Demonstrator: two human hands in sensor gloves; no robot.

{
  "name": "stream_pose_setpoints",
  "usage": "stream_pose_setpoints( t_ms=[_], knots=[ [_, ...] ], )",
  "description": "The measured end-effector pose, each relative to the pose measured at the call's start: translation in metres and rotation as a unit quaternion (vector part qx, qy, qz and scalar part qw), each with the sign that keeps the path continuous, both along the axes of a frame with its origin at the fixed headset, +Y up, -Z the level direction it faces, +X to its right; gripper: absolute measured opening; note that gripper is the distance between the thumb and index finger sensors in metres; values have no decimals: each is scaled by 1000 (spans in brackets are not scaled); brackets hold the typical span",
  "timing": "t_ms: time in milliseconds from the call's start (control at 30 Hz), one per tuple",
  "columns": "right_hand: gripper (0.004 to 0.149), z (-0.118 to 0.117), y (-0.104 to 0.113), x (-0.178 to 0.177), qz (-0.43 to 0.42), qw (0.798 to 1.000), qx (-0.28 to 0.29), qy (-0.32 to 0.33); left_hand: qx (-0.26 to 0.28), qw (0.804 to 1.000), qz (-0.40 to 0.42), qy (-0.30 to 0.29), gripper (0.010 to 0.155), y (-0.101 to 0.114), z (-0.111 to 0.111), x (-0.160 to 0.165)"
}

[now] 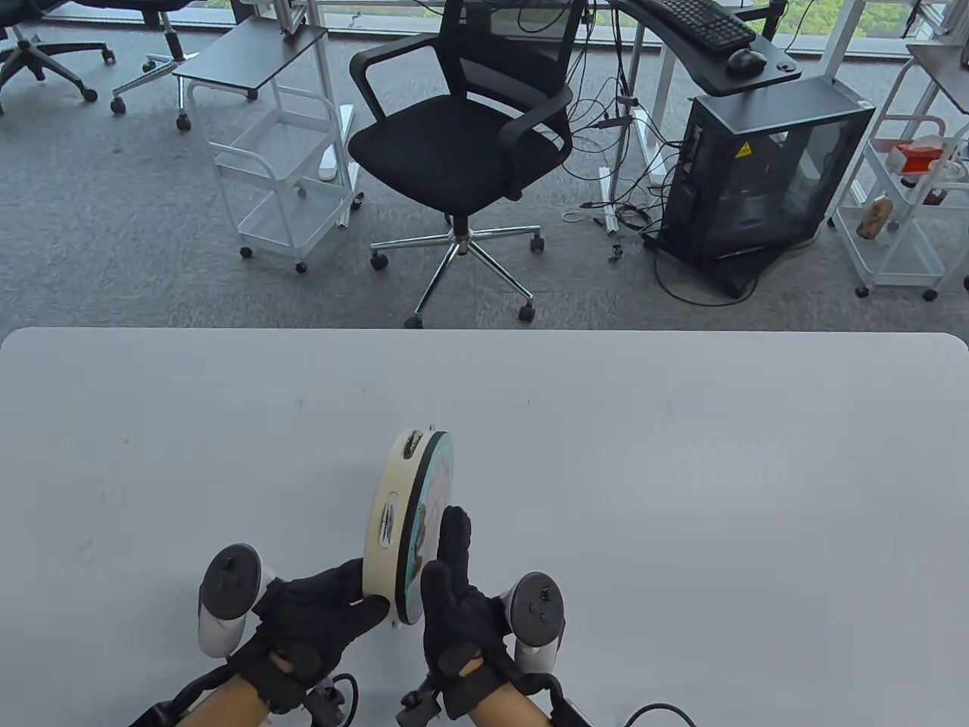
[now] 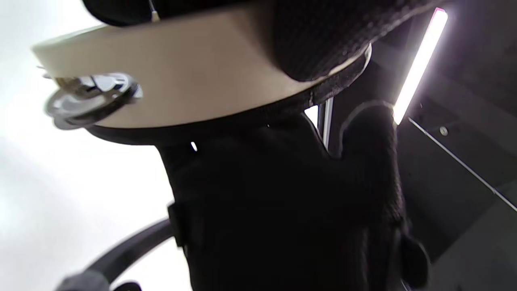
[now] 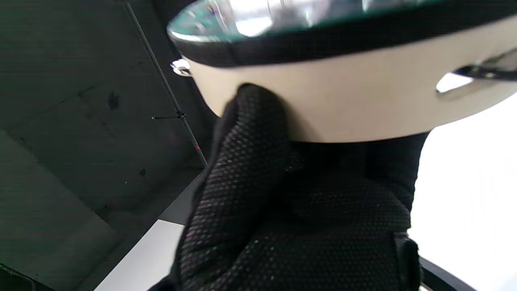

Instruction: Shake a tambourine

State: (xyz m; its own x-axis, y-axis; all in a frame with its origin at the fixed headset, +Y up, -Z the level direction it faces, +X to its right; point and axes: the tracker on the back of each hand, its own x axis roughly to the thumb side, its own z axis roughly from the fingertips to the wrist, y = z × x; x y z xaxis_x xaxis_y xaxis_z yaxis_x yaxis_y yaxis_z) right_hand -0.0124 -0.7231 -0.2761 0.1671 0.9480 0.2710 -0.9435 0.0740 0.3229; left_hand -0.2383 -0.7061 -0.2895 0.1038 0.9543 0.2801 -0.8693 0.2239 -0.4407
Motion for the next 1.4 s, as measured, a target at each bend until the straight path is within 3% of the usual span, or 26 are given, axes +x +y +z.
stream_pose_setpoints(
  t_ms=[200,333,400,500,567,600,933,1167,1400],
  knots=[
    [92,-2,-1,6,-6,1000,-7,-11,-12,997,28,73,45,-3,-5,-18],
    [92,-3,-1,6,-10,1000,-3,-8,0,997,25,67,45,-1,-2,-15],
    [92,-2,0,4,-12,1000,2,-1,29,999,1,20,45,4,3,-2],
    [92,2,-3,5,-16,1000,6,-6,50,988,-77,-124,47,9,15,26],
    [92,0,-6,6,-44,999,-17,-8,78,987,-90,-105,49,10,18,31],
    [93,0,-8,6,-49,998,-29,13,71,988,-87,-105,49,9,18,31],
    [93,-5,-8,7,-15,1000,-24,-5,42,993,-68,-87,47,3,12,23],
    [93,-2,-5,2,1,1000,-19,15,3,999,-45,-10,46,0,5,6],
    [93,-2,-5,2,1,1000,-21,18,13,998,2,58,46,1,5,-8]
  ],
)
